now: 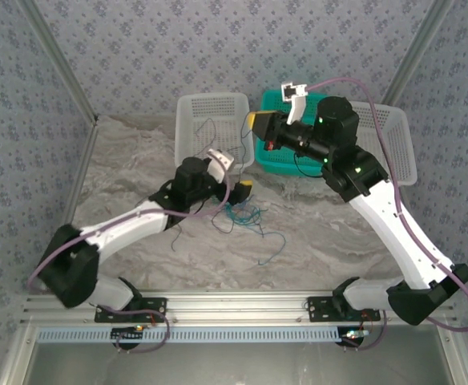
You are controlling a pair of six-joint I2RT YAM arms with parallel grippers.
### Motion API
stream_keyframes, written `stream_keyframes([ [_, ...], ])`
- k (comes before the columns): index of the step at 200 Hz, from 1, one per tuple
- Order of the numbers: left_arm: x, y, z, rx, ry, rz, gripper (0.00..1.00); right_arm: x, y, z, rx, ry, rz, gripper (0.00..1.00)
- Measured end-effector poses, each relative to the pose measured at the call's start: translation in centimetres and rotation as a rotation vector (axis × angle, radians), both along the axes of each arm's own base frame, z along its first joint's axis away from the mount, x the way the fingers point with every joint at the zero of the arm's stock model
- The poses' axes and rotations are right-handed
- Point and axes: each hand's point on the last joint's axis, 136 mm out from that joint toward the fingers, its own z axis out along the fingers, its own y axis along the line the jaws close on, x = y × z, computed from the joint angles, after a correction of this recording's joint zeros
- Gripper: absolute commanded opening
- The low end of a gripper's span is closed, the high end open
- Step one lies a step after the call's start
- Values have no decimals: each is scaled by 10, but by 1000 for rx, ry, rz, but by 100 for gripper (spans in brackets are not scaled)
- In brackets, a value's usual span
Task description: Untangle the cables
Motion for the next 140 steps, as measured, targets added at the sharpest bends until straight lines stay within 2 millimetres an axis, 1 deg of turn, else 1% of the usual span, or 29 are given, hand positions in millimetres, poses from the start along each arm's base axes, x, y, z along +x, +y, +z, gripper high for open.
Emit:
stream_keyframes([
  [3, 4, -2, -1, -1, -3, 9, 86, -1, 1, 1, 1, -2, 3, 0],
  [7, 9, -3, -2, 3, -11, 20, 72, -3, 2, 3, 3, -5, 7, 0],
  [11, 15, -5, -3, -2, -9, 36, 48, -4, 2, 4, 2, -9, 9, 0],
  [13, 17, -5, -4, 0, -13, 41, 32, -4, 3, 5, 2, -11, 10, 0],
  [16, 19, -6, -5, -1, -14, 48, 15, -4, 3, 5, 2, -12, 9, 0],
  [18, 22, -5, -5, -5, -14, 59, 6, -4, 2, 5, 1, -14, 5, 0],
  [20, 23, -5, -5, -5, -15, 66, 0, -4, 2, 6, 1, -15, 4, 0],
  [29, 28, -2, -8, -15, -1, 92, 0, -2, -2, 4, -9, -13, -26, 0],
  [40, 32, 4, -6, -52, 31, 122, 0, 7, -13, -2, -30, 3, -95, 0],
  [52, 33, 10, 3, -99, 69, 130, 0, 25, -36, -11, -46, 39, -198, 0],
  [56, 32, 12, 7, -113, 81, 129, 0, 33, -48, -16, -53, 58, -247, 0],
  [64, 31, 15, 18, -144, 100, 124, 0, 48, -68, -26, -57, 94, -325, 7],
  [65, 30, 15, 21, -148, 101, 121, 0, 48, -68, -26, -57, 94, -325, 8],
  [66, 30, 16, 23, -156, 104, 119, 0, 53, -75, -31, -60, 110, -349, 9],
  [71, 27, 16, 31, -175, 115, 111, 0, 63, -89, -43, -66, 144, -399, 13],
  [72, 26, 16, 37, -186, 116, 107, 0, 65, -91, -44, -66, 149, -407, 14],
  [73, 26, 16, 37, -186, 116, 107, 0, 66, -93, -47, -69, 156, -412, 14],
  [79, 21, 14, 53, -217, 123, 90, 0, 77, -108, -63, -78, 200, -462, 20],
  [82, 19, 14, 62, -233, 123, 82, 0, 82, -114, -72, -85, 221, -480, 24],
  [83, 19, 14, 62, -233, 123, 82, 0, 82, -114, -72, -85, 221, -480, 24],
  [90, 13, 12, 81, -263, 125, 62, 0, 92, -124, -99, -103, 292, -516, 31],
  [101, 7, 12, 108, -297, 123, 48, 0, 99, -129, -137, -140, 376, -524, 43],
  [106, 4, 13, 119, -309, 123, 44, 0, 100, -129, -156, -157, 423, -521, 46],
  [113, 1, 14, 130, -322, 126, 45, 0, 99, -130, -178, -178, 474, -516, 57],
  [118, 0, 15, 135, -328, 128, 46, 0, 96, -130, -191, -185, 508, -511, 63],
  [123, -1, 16, 139, -331, 133, 51, 0, 93, -131, -201, -195, 532, -505, 64],
  [128, -1, 18, 140, -331, 144, 57, 0, 89, -130, -207, -206, 538, -493, 66],
  [132, -1, 19, 140, -329, 154, 65, 0, 86, -129, -209, -206, 543, -483, 70],
  [140, -1, 20, 137, -320, 175, 79, 0, 79, -127, -211, -210, 533, -456, 71],
])
